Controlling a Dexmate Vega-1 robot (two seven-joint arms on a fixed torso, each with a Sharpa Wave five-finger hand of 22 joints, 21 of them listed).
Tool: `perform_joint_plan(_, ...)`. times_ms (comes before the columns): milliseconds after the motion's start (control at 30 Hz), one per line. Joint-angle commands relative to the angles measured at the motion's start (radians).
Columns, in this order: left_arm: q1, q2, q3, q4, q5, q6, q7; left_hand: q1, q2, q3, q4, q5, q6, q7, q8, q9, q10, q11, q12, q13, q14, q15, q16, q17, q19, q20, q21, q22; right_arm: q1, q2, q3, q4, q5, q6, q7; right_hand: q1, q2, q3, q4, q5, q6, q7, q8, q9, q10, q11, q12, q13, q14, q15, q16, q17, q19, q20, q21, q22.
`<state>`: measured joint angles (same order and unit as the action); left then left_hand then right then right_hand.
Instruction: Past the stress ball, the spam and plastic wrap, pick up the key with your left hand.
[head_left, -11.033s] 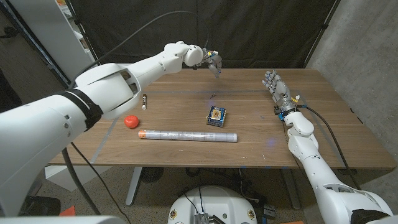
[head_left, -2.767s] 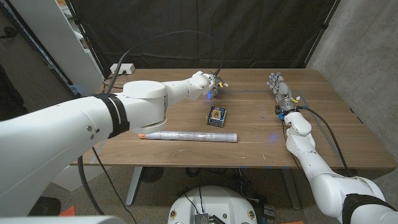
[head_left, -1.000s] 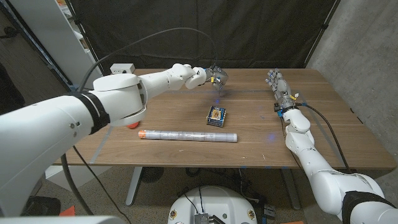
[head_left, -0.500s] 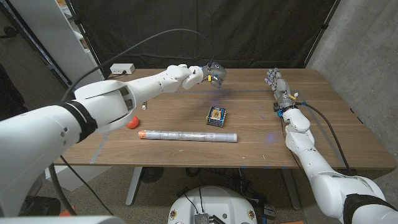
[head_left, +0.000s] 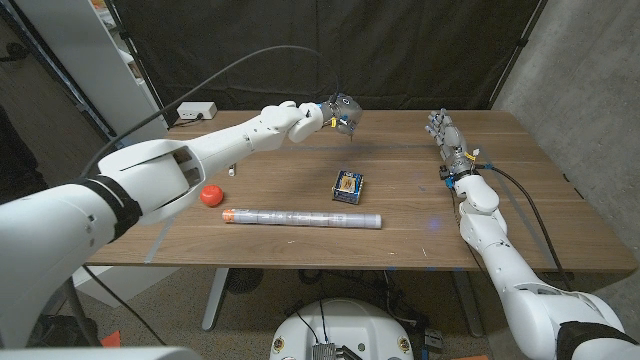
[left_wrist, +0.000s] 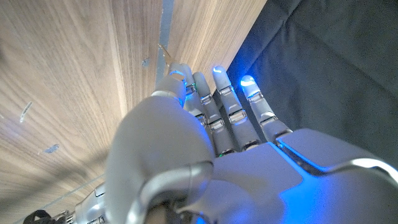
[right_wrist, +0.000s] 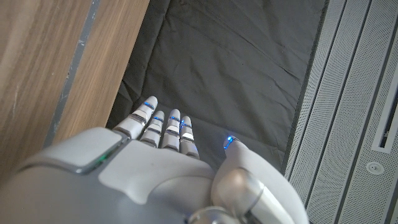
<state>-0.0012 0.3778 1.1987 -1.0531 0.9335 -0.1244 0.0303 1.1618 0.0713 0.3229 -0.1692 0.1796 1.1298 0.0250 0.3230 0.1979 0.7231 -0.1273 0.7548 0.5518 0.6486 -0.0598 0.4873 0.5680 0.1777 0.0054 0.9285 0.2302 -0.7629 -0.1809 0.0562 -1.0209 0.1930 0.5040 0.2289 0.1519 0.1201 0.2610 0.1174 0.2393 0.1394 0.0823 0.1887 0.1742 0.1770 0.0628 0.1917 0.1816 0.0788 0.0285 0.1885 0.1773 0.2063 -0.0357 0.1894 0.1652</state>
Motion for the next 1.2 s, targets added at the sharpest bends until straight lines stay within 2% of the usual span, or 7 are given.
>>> perform_joint_plan(33, 0.057, 0.055, -0.086, -0.133, 0.043, 0.039, -0.026, 0.043, 0.034, 0.005, 0.006, 0.008, 0.029, -0.012, 0.074, 0.094, 0.030, -0.023, 0.005, 0.035, 0.012, -0.162, -0.006, 0.006, -0.001, 0.000, 0.008, 0.005, -0.038, -0.008, -0.009, -0.063, 0.004, -0.025, -0.019, -0.002, -0.004, 0.002, -0.005, 0.004, 0.003, 0.002, 0.001, 0.005, 0.009, -0.001, 0.001, 0.003, 0.009, -0.002, -0.001, 0.001, 0.009, -0.030, 0.003, 0.005)
perform_joint_plan(433, 0.098, 0.079, -0.150, -0.202, 0.070, 0.071, -0.013, 0.045, 0.033, 0.008, 0.007, 0.008, 0.028, -0.011, 0.080, 0.100, 0.031, -0.023, 0.005, 0.041, 0.014, -0.162, -0.010, 0.009, -0.005, 0.000, 0.019, 0.005, -0.046, -0.014, -0.017, -0.079, 0.001, -0.039, -0.030, -0.002, -0.004, 0.002, -0.005, 0.005, 0.004, 0.002, 0.001, 0.005, 0.009, -0.001, 0.000, 0.003, 0.008, -0.002, -0.002, 0.001, 0.009, -0.031, 0.003, 0.005)
perform_joint_plan(1200, 0.129, 0.089, -0.215, -0.241, 0.088, 0.124, 0.055, 0.045, 0.031, 0.012, 0.009, 0.009, 0.025, -0.010, 0.087, 0.110, 0.036, -0.019, 0.005, 0.049, 0.022, -0.161, -0.013, 0.014, -0.009, 0.000, 0.037, 0.004, -0.039, -0.020, -0.025, -0.083, -0.008, -0.052, -0.042, -0.004, -0.004, 0.002, -0.005, 0.005, 0.005, 0.002, 0.001, 0.006, 0.009, -0.002, 0.000, 0.003, 0.008, -0.003, -0.002, 0.001, 0.008, -0.032, 0.002, 0.005)
